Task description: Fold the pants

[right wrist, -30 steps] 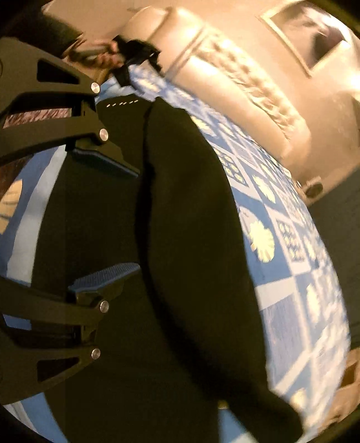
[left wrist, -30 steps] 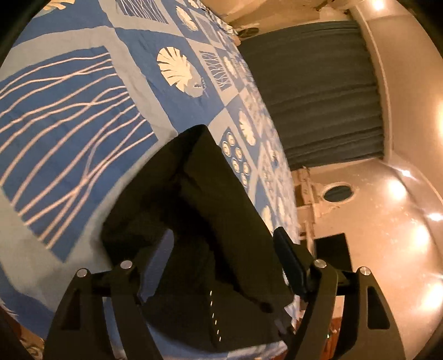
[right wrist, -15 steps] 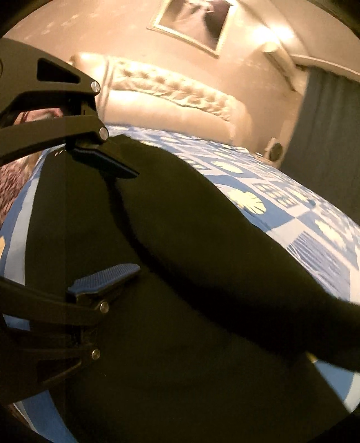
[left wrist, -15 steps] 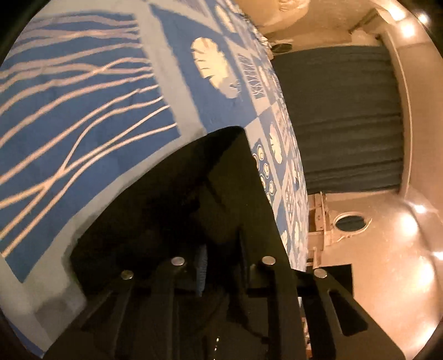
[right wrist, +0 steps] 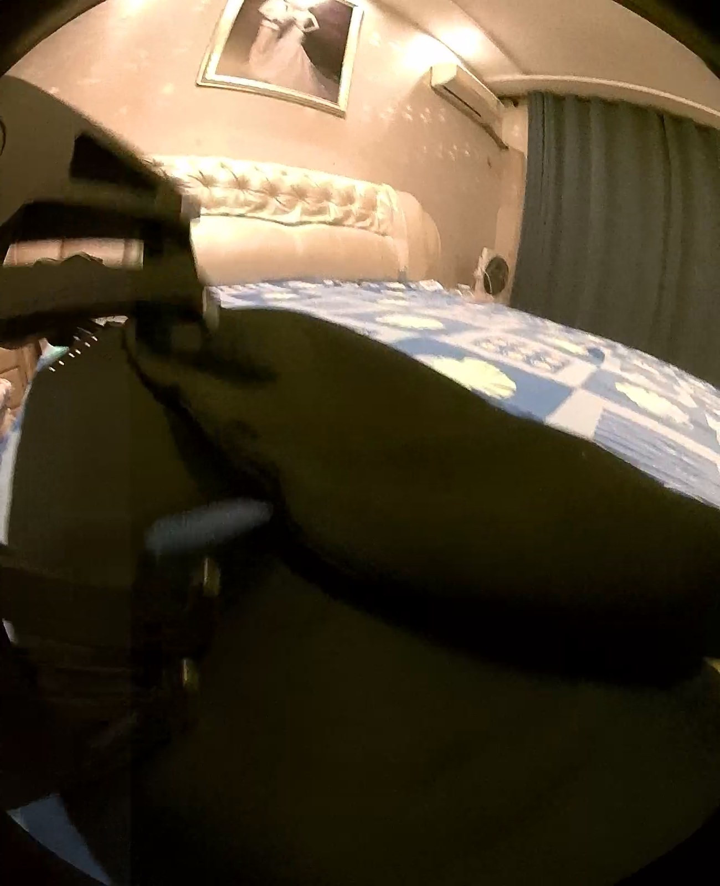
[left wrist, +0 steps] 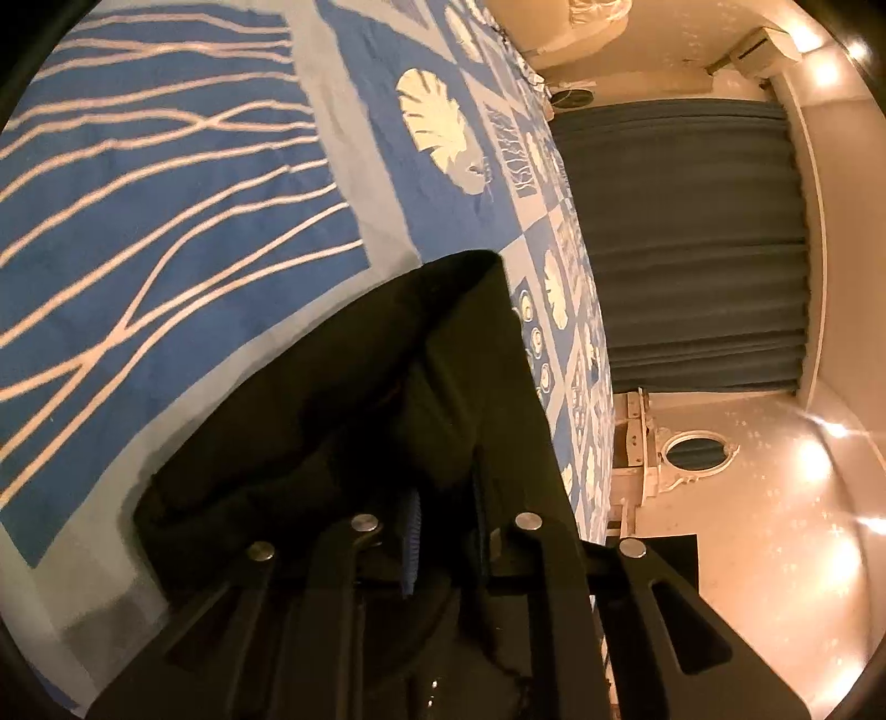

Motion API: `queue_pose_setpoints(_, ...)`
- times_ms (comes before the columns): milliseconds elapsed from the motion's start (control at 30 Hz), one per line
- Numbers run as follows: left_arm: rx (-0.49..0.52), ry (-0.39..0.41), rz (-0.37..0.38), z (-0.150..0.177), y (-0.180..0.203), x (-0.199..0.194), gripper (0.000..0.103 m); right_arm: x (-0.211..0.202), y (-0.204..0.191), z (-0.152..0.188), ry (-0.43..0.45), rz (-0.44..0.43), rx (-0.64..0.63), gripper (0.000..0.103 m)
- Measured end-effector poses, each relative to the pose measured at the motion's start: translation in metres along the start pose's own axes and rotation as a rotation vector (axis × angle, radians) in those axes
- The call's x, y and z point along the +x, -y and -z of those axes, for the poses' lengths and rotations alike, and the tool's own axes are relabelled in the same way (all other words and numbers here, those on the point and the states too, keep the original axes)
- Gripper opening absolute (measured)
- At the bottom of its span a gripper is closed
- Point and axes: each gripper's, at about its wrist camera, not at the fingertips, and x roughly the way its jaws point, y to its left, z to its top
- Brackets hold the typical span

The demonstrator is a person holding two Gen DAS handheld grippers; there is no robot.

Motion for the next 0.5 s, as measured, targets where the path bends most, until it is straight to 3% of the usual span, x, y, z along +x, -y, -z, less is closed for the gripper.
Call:
queue_pose_setpoints(100,0.002,0.004,0.025,-0.002,0.005,-0.004,0.012,-0.002,0.005,0.0,-0.006,-0.035,0.039,0.009)
queue_pose_setpoints(500,0.025,0.027,0.08,-0.003,0.026,-0.046,0.011,-0.058,-0.02,0.015,-0.015,-0.097,-0.089,0.008)
